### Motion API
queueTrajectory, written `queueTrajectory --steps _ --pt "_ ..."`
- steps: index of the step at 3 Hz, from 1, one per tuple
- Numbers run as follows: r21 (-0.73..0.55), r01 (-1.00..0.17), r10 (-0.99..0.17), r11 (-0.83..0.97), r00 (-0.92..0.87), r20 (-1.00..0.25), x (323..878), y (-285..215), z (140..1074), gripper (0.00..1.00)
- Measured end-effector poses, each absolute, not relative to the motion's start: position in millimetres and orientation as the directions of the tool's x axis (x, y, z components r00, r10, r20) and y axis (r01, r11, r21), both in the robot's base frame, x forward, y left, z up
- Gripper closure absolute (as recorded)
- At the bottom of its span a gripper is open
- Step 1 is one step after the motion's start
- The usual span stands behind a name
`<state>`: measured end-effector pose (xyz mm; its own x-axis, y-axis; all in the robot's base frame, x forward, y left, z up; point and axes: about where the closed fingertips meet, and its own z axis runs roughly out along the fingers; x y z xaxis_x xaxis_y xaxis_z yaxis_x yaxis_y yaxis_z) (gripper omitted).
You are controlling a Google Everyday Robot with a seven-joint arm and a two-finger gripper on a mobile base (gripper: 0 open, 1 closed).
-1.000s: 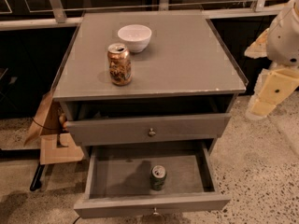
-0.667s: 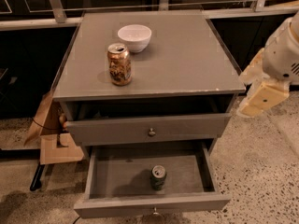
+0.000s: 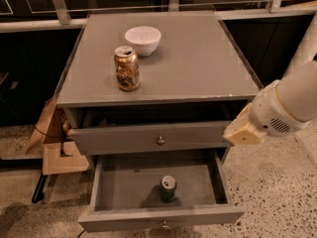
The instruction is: Pick green can from middle drawer and place on counter
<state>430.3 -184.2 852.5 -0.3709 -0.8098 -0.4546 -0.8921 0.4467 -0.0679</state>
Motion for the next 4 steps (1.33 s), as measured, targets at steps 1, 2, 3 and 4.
queueTrajectory --steps 1,2,3,4 --pt "0.034 -0.876 -0.715 0.482 -0.415 -0.563 426.3 -154.0 791.8 1.00" --pt "0.031 -0.861 -0.682 0.508 -0.424 -0.595 433.5 -147.0 786.0 1.00" --pt "0.031 -0.861 -0.683 0.508 -0.424 -0.595 433.5 -147.0 785.9 1.00" --pt "0.007 -0.872 -0.724 0.490 -0.411 -0.554 425.8 -152.4 735.5 1.00"
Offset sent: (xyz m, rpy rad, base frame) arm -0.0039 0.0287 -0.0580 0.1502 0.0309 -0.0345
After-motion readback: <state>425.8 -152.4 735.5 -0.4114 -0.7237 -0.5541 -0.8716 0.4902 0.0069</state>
